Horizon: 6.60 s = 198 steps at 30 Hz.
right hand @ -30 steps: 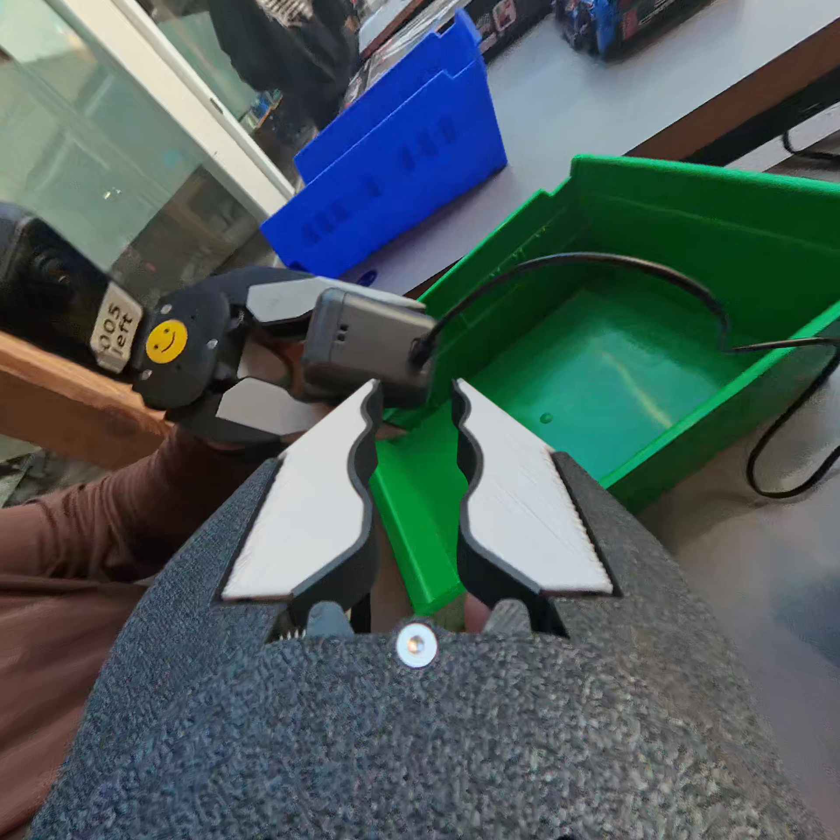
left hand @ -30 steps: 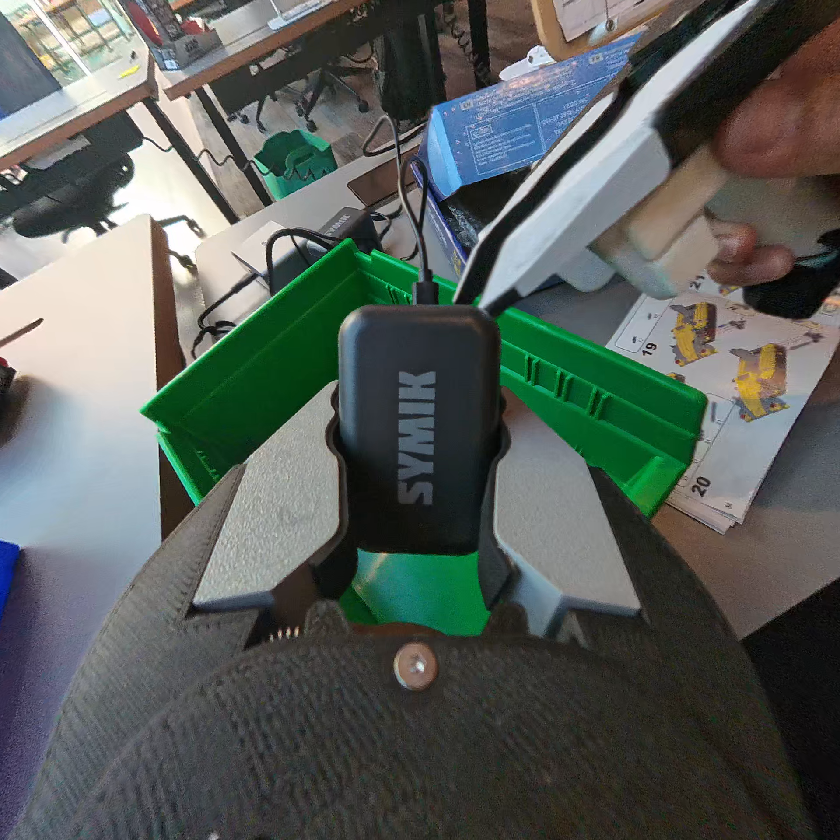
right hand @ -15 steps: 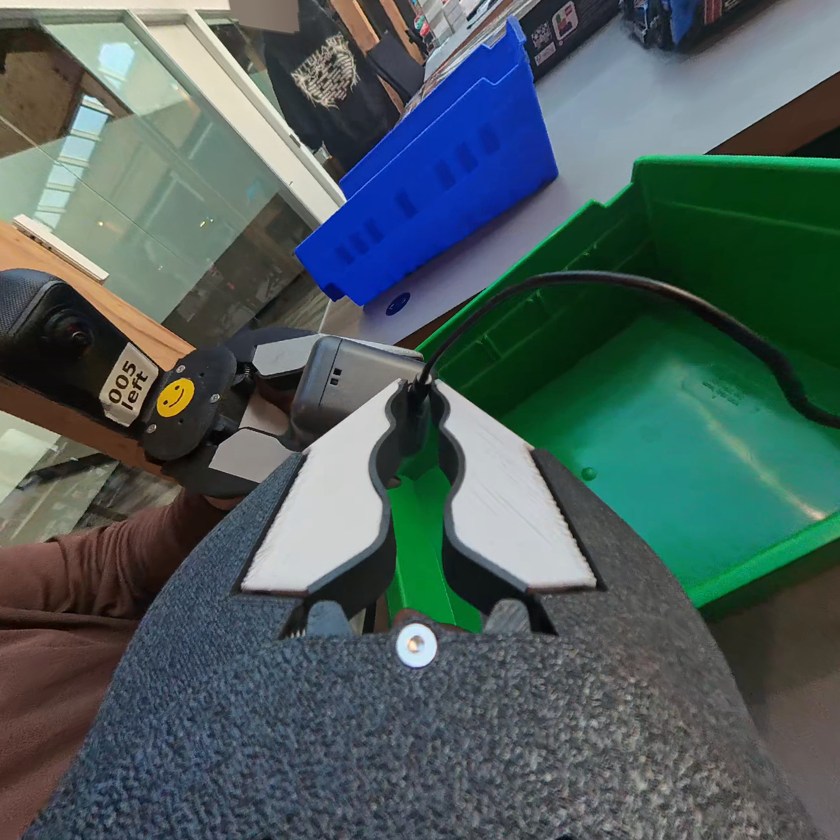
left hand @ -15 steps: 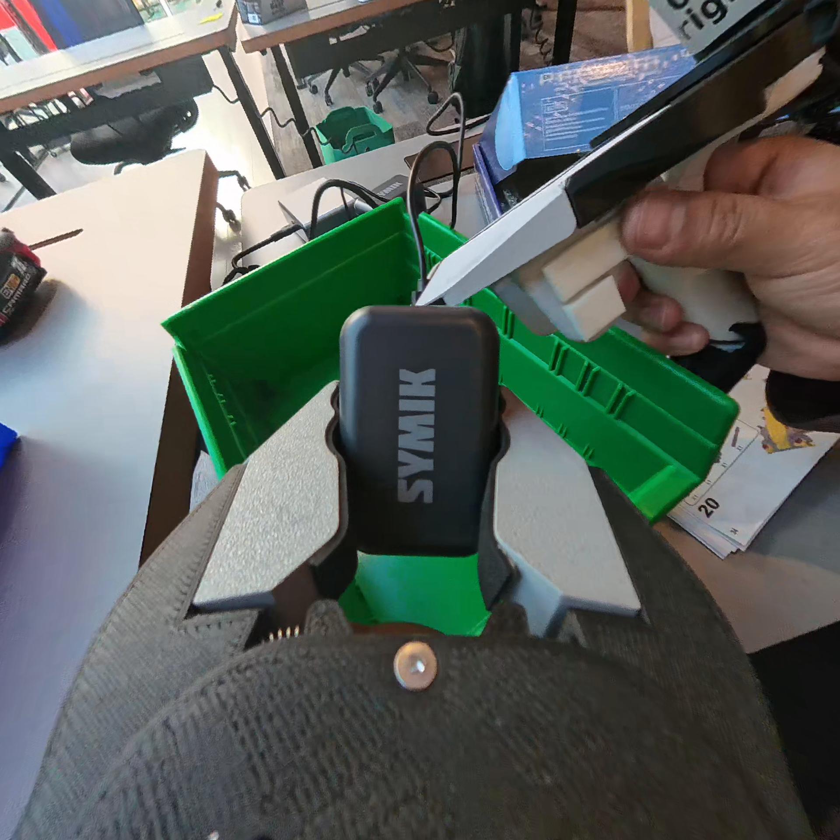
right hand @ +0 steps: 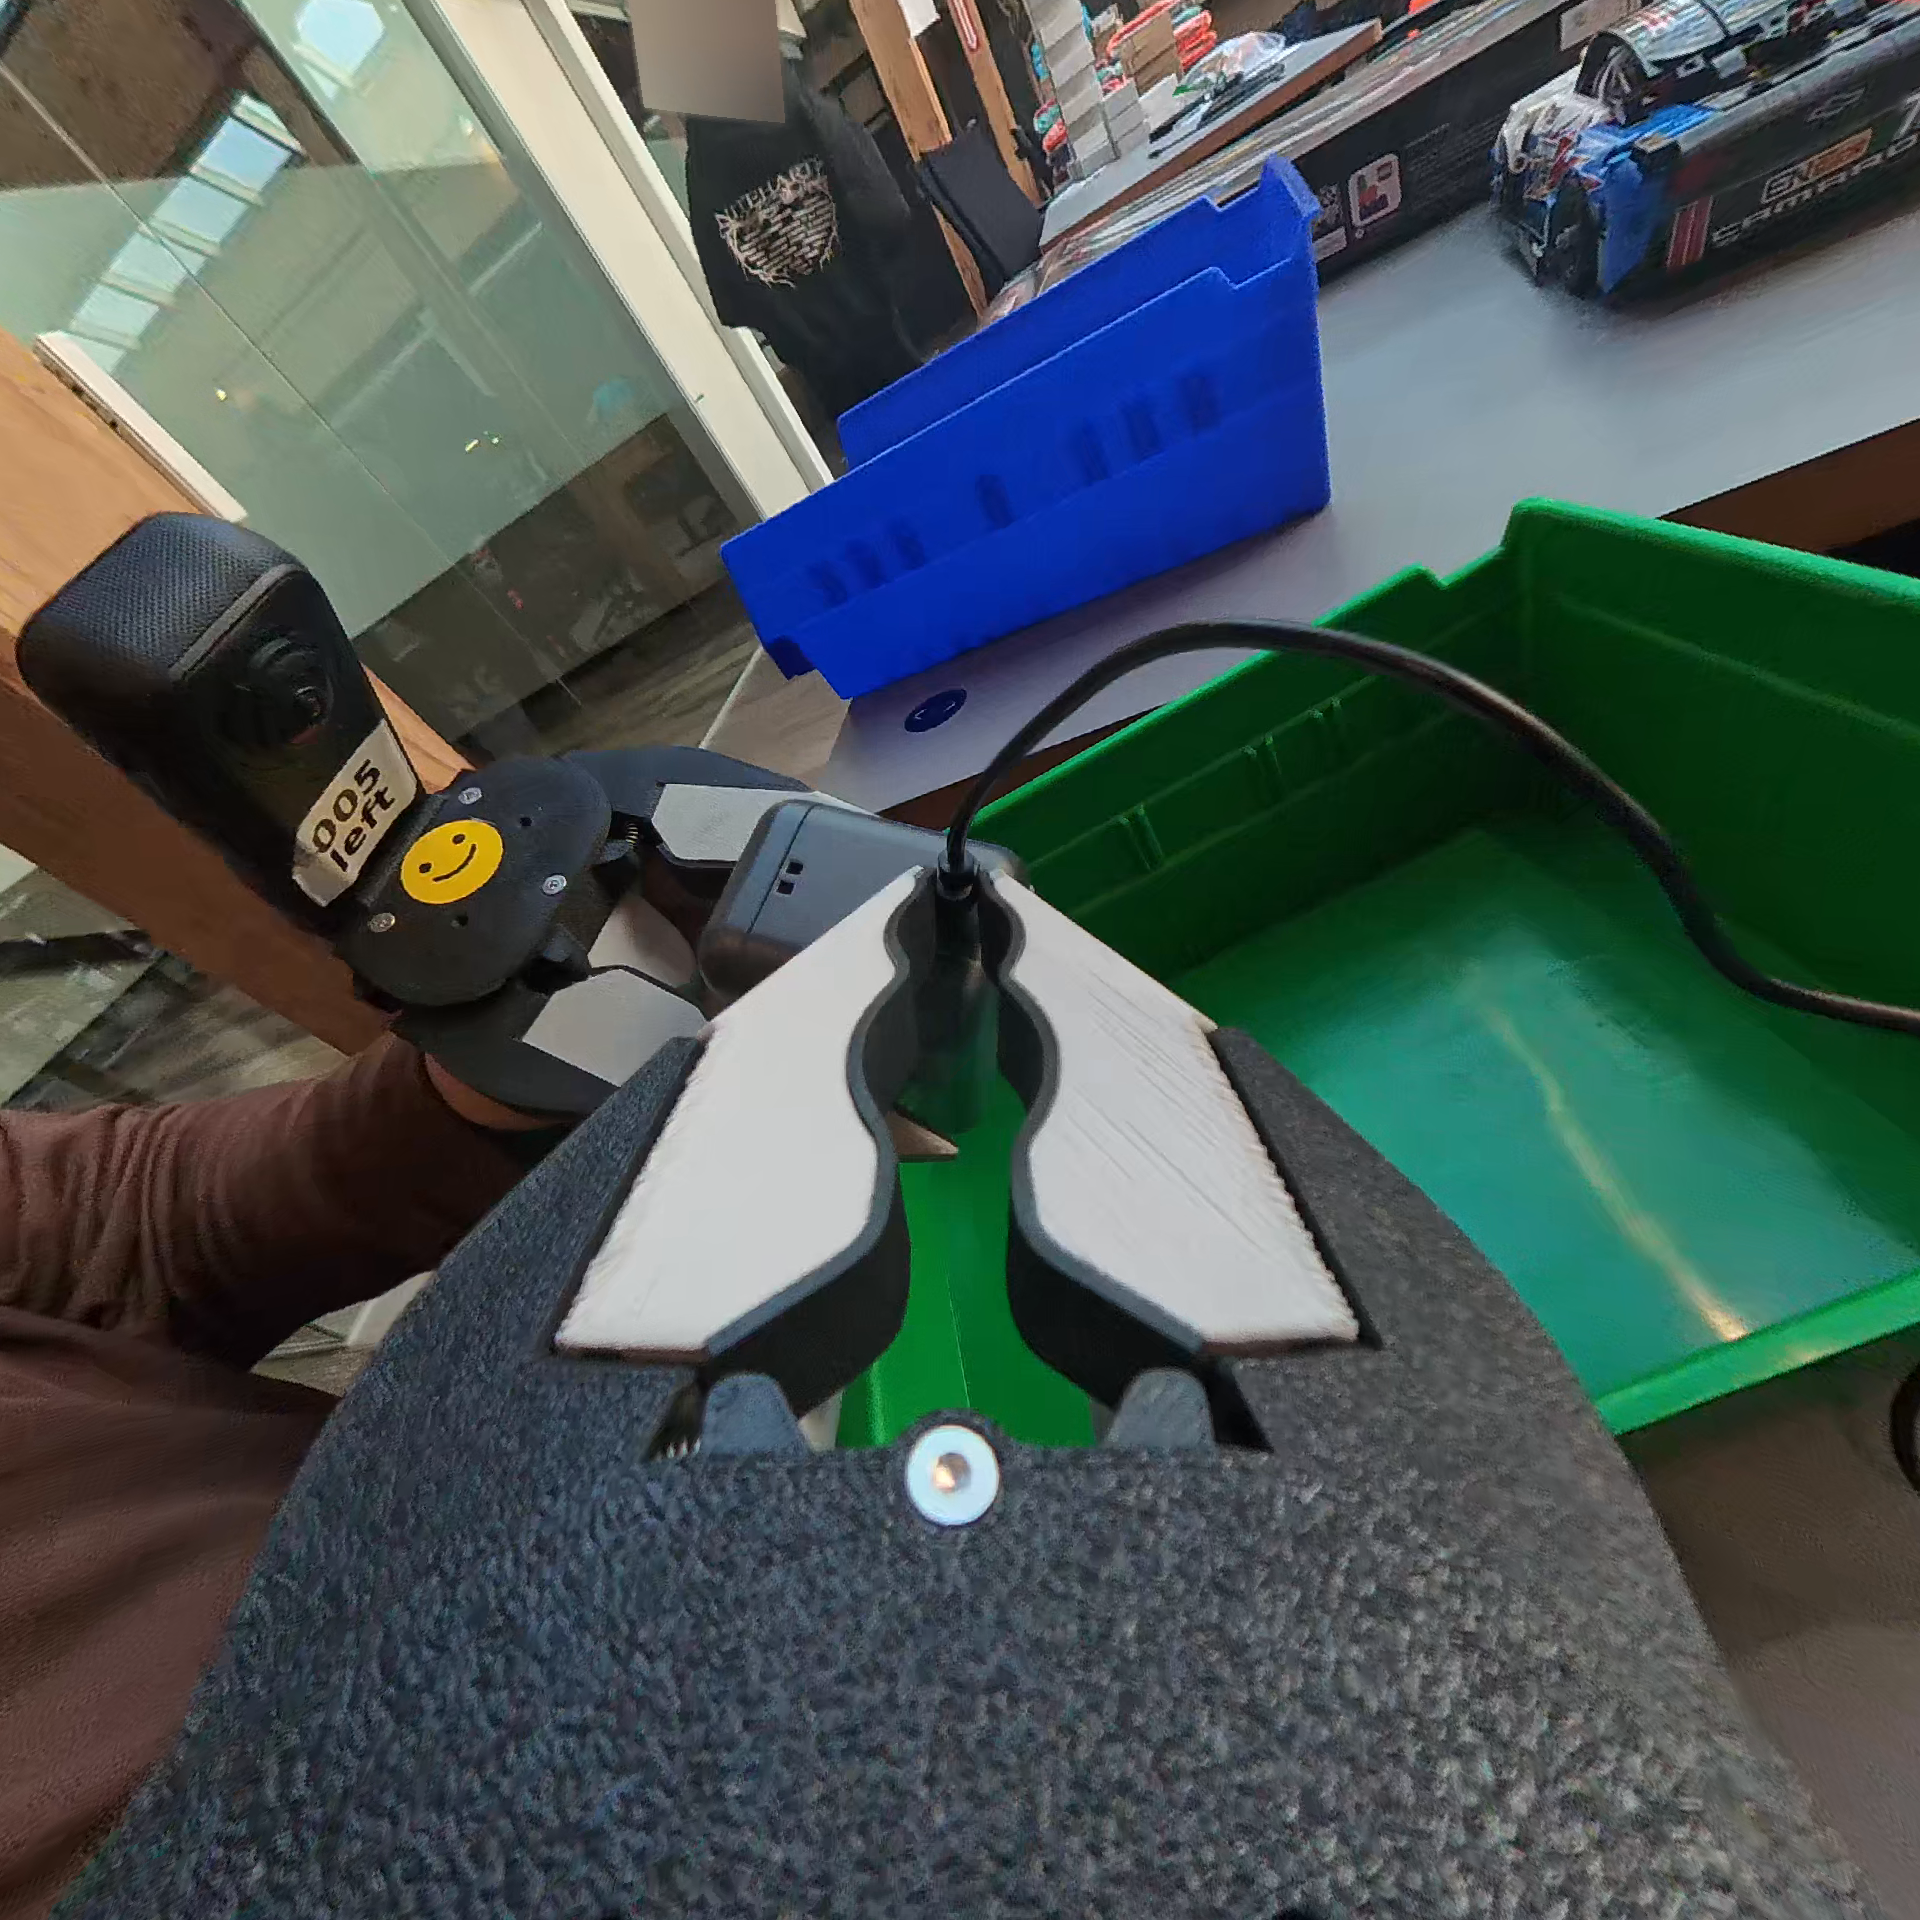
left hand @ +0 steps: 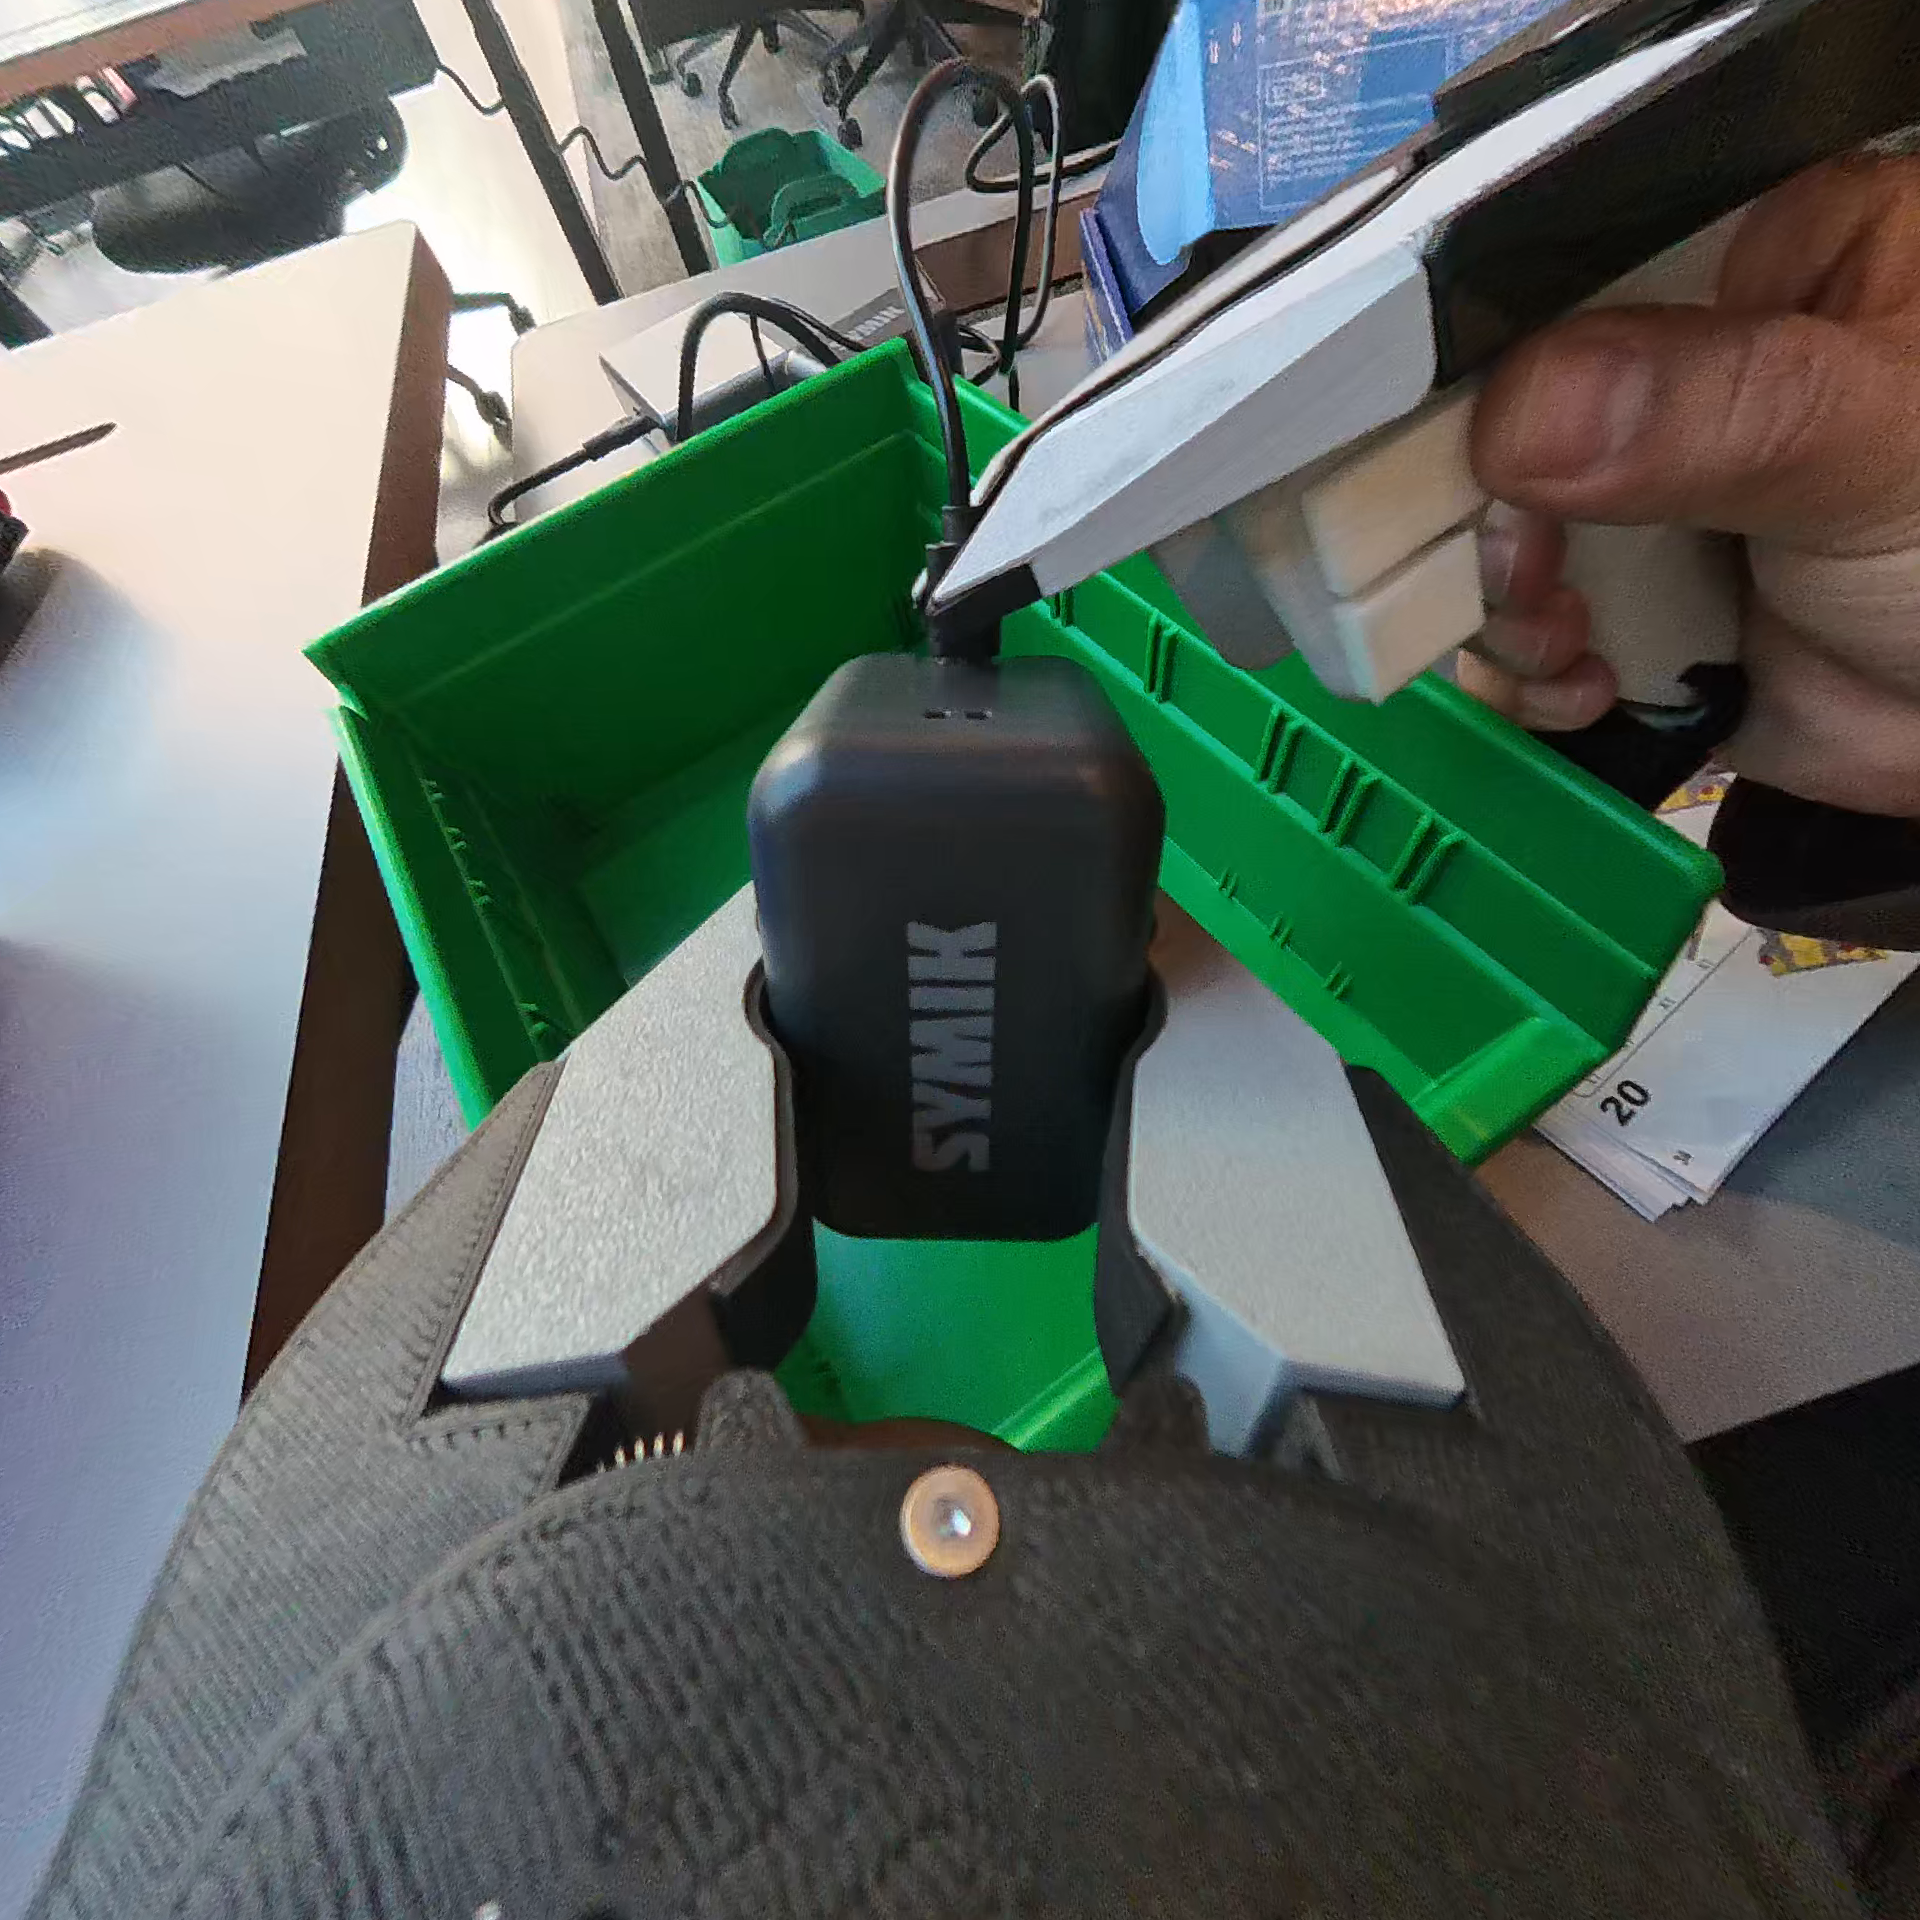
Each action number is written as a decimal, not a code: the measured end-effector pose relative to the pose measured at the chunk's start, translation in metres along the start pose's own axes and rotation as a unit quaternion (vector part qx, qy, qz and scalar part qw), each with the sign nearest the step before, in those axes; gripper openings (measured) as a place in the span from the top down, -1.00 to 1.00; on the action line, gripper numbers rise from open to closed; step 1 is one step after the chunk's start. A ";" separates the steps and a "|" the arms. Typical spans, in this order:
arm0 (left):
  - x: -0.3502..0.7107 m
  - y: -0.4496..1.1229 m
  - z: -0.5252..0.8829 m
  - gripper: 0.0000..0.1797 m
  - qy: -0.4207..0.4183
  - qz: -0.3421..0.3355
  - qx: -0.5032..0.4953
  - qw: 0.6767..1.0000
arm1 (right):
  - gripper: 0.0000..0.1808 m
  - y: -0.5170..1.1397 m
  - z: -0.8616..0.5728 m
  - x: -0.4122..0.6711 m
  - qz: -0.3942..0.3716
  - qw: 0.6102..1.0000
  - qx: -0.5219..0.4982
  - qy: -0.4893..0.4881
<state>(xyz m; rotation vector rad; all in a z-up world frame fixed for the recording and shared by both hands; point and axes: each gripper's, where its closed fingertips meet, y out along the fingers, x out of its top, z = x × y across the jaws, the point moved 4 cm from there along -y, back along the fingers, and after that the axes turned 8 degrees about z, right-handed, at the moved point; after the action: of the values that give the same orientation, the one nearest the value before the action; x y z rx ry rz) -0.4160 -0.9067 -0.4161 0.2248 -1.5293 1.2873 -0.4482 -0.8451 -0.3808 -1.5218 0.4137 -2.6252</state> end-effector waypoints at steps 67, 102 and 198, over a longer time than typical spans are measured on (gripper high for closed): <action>0.015 0.003 -0.032 0.17 -0.119 0.012 -0.323 0.939 | 0.97 -0.013 -0.001 -0.009 -0.105 0.993 0.027 -0.036; 0.024 0.000 -0.034 0.18 -0.117 -0.031 -0.298 0.947 | 0.98 -0.012 0.006 -0.002 -0.075 0.994 0.055 -0.050; 0.017 0.011 0.003 0.13 0.035 -0.044 0.057 0.997 | 0.93 0.002 -0.007 0.017 -0.109 0.990 -0.091 0.012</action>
<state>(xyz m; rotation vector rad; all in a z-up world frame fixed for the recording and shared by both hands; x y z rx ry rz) -0.4321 -0.8970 -0.4086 0.3139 -1.3739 1.2990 -0.4628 -0.8488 -0.3699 -1.6800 0.5324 -2.8414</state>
